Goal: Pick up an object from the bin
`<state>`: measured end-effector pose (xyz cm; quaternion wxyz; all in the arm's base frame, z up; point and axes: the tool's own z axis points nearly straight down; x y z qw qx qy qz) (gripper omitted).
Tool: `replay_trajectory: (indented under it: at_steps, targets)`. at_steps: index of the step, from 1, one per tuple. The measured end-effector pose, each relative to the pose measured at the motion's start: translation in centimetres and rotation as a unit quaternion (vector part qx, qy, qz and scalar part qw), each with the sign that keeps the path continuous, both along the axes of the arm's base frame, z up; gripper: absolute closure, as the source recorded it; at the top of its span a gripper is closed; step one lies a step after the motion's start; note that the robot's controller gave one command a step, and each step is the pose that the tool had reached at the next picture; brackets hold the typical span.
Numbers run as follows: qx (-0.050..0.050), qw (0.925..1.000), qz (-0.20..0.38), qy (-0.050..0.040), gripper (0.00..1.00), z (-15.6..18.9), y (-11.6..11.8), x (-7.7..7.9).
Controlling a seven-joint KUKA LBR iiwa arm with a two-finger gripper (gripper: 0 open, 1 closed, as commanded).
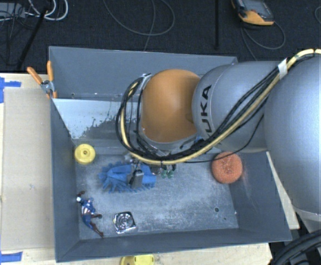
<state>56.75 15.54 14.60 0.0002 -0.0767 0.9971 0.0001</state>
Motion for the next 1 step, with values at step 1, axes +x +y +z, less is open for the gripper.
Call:
replay_trajectory:
  at_steps: [1]
  targets:
    - [0.000,1.0000,0.000,0.0001,1.00,0.00,0.00,0.00]
